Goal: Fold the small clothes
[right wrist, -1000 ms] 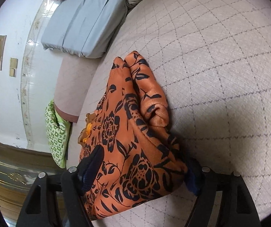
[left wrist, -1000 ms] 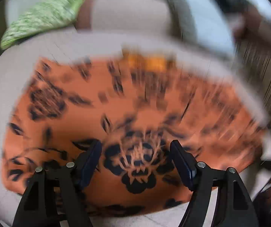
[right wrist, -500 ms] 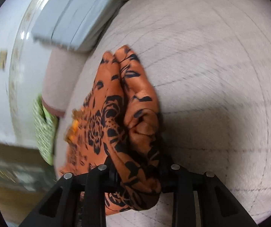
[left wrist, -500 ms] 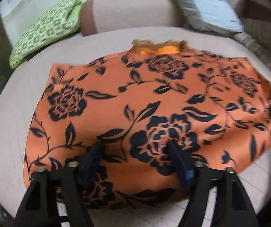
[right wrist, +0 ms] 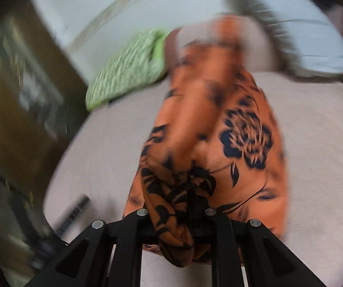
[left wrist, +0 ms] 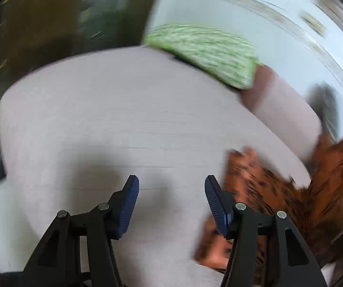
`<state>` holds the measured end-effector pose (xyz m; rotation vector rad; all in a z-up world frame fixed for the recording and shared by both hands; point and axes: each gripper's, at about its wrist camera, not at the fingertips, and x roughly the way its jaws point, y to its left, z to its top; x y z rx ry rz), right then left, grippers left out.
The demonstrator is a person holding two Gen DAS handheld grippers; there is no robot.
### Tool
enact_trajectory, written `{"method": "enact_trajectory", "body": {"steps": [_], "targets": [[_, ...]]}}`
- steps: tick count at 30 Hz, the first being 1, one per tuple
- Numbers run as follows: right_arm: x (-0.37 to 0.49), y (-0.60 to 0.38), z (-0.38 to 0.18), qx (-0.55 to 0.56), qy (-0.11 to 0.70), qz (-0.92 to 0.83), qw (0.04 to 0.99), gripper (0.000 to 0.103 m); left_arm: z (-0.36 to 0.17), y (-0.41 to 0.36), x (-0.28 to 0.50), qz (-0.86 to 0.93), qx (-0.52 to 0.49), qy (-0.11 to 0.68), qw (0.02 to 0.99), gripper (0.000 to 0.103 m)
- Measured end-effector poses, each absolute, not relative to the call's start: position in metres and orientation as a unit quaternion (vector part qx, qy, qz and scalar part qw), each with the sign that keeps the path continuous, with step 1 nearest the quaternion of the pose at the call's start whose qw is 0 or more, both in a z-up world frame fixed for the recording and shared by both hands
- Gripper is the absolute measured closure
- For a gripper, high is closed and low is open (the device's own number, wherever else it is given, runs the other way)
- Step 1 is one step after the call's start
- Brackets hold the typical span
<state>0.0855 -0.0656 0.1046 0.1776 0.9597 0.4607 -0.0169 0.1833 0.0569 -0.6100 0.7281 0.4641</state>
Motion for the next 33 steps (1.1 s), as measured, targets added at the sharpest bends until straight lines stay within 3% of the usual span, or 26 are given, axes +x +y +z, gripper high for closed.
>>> {"method": "enact_trajectory", "body": {"steps": [3, 7, 8, 11, 14, 18, 22, 25, 28, 31, 33], "targets": [[0.086, 0.002, 0.028, 0.005, 0.536, 0.229, 0.813, 0.084, 0.039, 0.209, -0.023, 0.243, -0.335, 0.366, 0.833, 0.045], [0.081, 0.010, 0.035, -0.004, 0.519, 0.212, 0.828, 0.079, 0.036, 0.199, -0.016, 0.228, -0.336, 0.368, 0.836, 0.045], [0.085, 0.013, 0.037, -0.006, 0.527, 0.223, 0.820, 0.071, 0.038, 0.198, -0.011, 0.225, -0.335, 0.366, 0.839, 0.045], [0.088, 0.022, 0.043, 0.021, 0.535, 0.272, 0.799, 0.025, 0.042, 0.194, 0.009, 0.200, -0.337, 0.354, 0.849, 0.044], [0.076, 0.018, 0.053, 0.040, 0.516, 0.317, 0.795, 0.024, 0.052, 0.187, 0.010, 0.174, -0.319, 0.338, 0.868, 0.044], [0.068, -0.046, 0.067, 0.154, 0.498, 0.317, 0.792, 0.023, 0.063, 0.178, 0.012, 0.127, -0.315, 0.316, 0.886, 0.044], [0.058, -0.116, 0.083, 0.195, 0.460, 0.275, 0.821, 0.023, 0.073, 0.137, 0.031, 0.011, -0.272, 0.329, 0.904, 0.042], [0.052, -0.156, 0.078, 0.214, 0.458, 0.240, 0.829, 0.023, 0.059, 0.092, 0.046, -0.038, -0.200, 0.389, 0.899, 0.038], [0.056, -0.181, 0.069, 0.236, 0.466, 0.224, 0.823, 0.023, 0.013, 0.083, 0.064, 0.062, -0.113, 0.499, 0.857, 0.038], [0.061, -0.185, 0.065, 0.245, 0.463, 0.235, 0.819, 0.023, 0.007, 0.126, 0.057, 0.073, -0.228, 0.496, 0.835, 0.037], [0.055, -0.192, 0.061, 0.247, 0.460, 0.248, 0.816, 0.023, 0.011, 0.139, 0.052, 0.094, -0.230, 0.484, 0.839, 0.033]]}}
